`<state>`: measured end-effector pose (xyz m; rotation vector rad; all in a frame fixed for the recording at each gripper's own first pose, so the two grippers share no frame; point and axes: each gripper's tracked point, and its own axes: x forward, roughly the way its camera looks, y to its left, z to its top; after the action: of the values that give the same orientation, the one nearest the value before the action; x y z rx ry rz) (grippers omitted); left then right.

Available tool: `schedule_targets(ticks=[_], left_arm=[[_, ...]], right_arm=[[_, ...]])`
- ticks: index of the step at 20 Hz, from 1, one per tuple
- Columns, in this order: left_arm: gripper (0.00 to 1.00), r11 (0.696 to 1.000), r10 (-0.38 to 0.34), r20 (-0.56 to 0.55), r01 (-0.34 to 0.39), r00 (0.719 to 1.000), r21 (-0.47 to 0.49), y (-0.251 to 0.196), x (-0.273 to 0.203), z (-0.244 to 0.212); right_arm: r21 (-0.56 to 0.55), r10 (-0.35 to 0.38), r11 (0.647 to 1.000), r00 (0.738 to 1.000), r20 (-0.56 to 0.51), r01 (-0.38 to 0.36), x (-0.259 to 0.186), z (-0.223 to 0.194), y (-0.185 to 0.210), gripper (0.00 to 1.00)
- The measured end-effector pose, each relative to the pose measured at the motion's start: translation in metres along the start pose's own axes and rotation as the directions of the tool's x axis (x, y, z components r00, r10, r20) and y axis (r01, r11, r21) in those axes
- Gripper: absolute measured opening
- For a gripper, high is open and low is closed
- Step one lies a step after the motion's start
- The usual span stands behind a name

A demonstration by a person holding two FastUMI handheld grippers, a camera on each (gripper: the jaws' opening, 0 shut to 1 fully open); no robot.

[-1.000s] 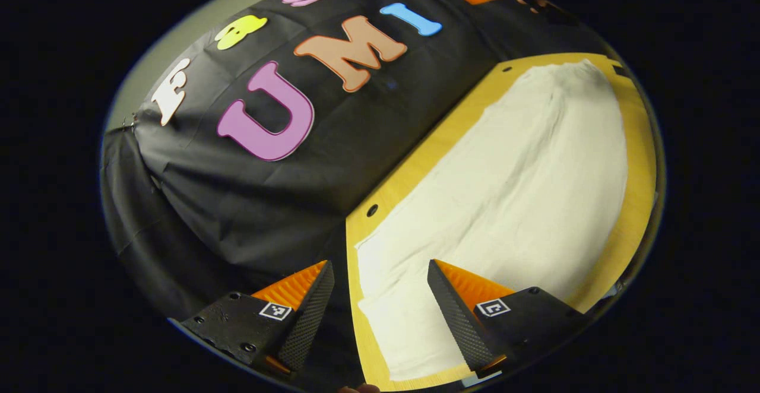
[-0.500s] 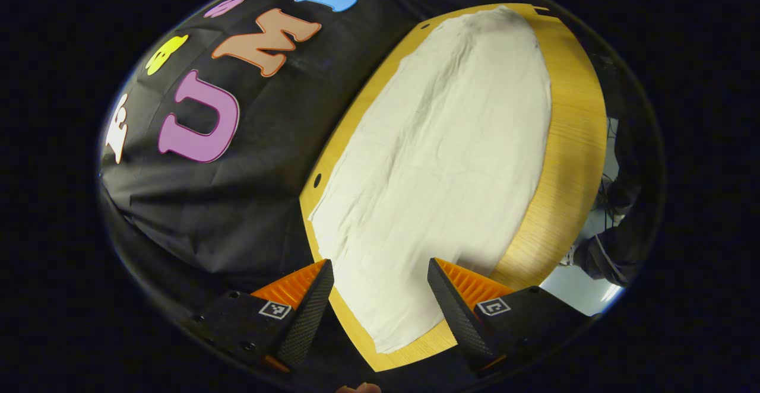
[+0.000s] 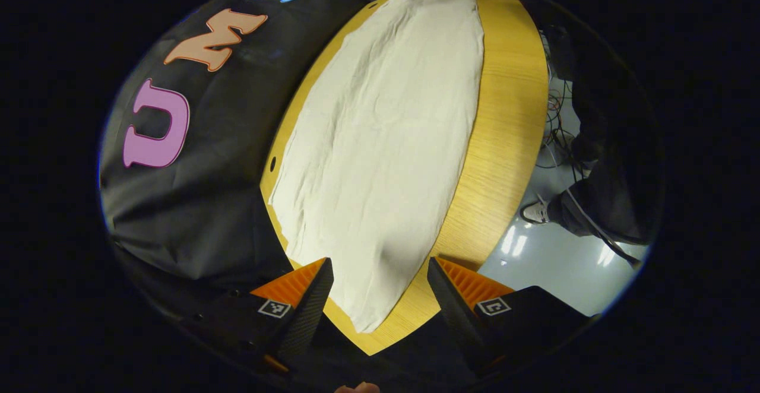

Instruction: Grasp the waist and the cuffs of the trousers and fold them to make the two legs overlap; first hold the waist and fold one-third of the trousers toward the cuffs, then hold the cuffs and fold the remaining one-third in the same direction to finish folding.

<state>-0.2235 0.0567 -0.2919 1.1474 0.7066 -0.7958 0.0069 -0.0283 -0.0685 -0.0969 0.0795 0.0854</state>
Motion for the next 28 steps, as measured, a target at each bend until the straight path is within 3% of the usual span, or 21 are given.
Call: schedule_targets(ticks=[5,11,22,24,27,28], left_arm=[[0.92,0.994,-0.038,0.0,0.038,0.999,0.101,-0.006,0.008,0.001],[0.9,0.984,-0.045,-0.002,0.044,0.999,0.172,0.005,0.023,0.007],[0.9,0.978,-0.008,0.002,0.007,1.0,0.211,0.028,0.044,0.014],[0.79,0.974,-0.004,-0.002,0.004,1.0,0.225,0.028,0.05,0.013],[0.48,0.971,-0.013,-0.014,0.016,1.0,0.237,0.022,0.054,0.011],[0.44,0.974,-0.027,-0.021,0.031,0.999,0.223,0.018,0.055,0.01]], right_arm=[[-0.019,-0.016,1.0,1.0,-0.009,0.016,-0.003,-0.002,-0.01,0.97],[-0.008,-0.038,0.999,0.999,-0.018,0.038,-0.002,-0.004,-0.018,0.98],[-0.004,-0.031,1.0,0.999,-0.03,0.031,0.0,-0.011,-0.008,0.99],[-0.015,-0.031,0.999,0.999,-0.029,0.031,-0.002,-0.01,-0.008,0.99],[-0.043,-0.037,0.998,0.999,-0.018,0.036,-0.006,-0.005,-0.013,0.97],[-0.051,-0.04,0.998,0.999,-0.017,0.039,-0.008,-0.005,-0.016,0.97]])
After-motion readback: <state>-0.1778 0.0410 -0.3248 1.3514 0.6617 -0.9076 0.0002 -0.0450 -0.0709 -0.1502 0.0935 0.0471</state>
